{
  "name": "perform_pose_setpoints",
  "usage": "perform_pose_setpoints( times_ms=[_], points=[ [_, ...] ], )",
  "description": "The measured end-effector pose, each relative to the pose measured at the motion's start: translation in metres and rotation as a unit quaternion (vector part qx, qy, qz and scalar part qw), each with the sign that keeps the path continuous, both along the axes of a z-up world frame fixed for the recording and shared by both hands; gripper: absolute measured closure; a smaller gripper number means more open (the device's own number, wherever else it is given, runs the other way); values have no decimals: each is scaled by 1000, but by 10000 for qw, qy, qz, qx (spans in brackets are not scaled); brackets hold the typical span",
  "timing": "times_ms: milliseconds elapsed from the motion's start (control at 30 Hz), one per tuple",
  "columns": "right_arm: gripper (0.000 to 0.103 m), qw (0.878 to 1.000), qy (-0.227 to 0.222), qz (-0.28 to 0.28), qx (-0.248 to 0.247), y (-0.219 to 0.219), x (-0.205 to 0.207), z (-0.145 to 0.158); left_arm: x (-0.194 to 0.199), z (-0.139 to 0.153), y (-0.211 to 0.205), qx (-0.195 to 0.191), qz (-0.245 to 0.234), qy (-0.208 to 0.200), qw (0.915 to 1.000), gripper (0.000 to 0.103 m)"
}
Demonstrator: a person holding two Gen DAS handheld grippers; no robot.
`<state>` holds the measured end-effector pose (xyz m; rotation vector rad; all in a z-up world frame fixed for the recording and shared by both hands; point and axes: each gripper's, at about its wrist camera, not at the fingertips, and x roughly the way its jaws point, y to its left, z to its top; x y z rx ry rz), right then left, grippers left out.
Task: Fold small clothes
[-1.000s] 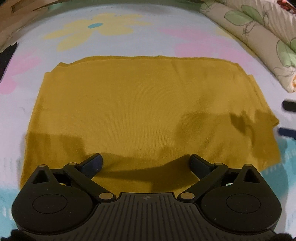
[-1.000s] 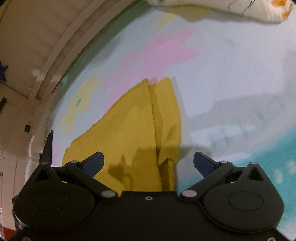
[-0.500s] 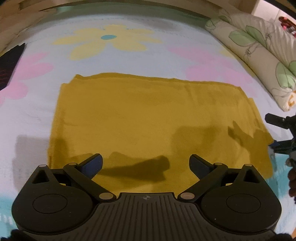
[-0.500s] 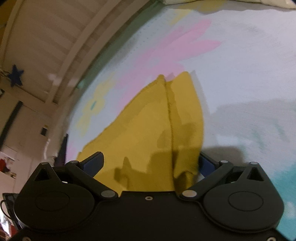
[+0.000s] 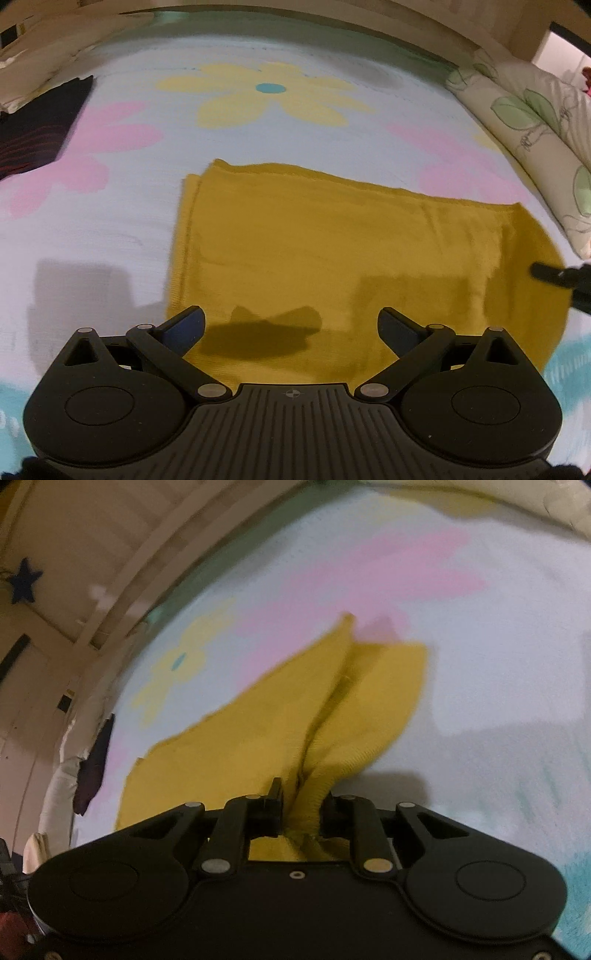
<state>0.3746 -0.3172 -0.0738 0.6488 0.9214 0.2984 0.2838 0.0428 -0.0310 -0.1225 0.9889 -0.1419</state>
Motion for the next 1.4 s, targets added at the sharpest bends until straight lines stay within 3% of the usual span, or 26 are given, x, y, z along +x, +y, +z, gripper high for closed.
perform_pose_setpoints(
  times_ms=[200, 600, 733, 900, 1000, 1067, 1100, 1267, 1400],
  points=[
    [76, 9977, -368, 364, 438, 42, 3, 34, -1, 7, 24, -74, 242, -62, 9997, 2],
    [76, 9912, -328, 774, 1024, 142, 19, 39, -11, 14, 85, -105, 702, -143, 9974, 2],
    [76, 9903, -295, 853, 1057, 166, 19, 34, -14, 13, 101, -126, 794, -125, 9967, 2],
    [75, 9915, -229, 1081, 690, 200, 17, 24, -16, 8, 115, -112, 860, -56, 9962, 2],
    [63, 9909, -166, 1258, 459, 218, 16, 11, -18, 5, 121, -77, 883, -6, 9961, 2],
    [40, 9875, -146, 1436, 630, 221, 14, 6, -18, 4, 124, -56, 898, 20, 9959, 2],
    [36, 9858, -200, 1508, 716, 220, 13, 8, -19, 3, 125, -49, 913, 27, 9958, 2],
    [31, 9816, -720, 1433, 1041, 197, 10, 37, -19, 7, 121, -46, 895, -60, 9960, 2],
    [30, 9860, -739, 1168, 932, 168, 10, 44, -21, 12, 100, -57, 613, -219, 9979, 2]
  ],
)
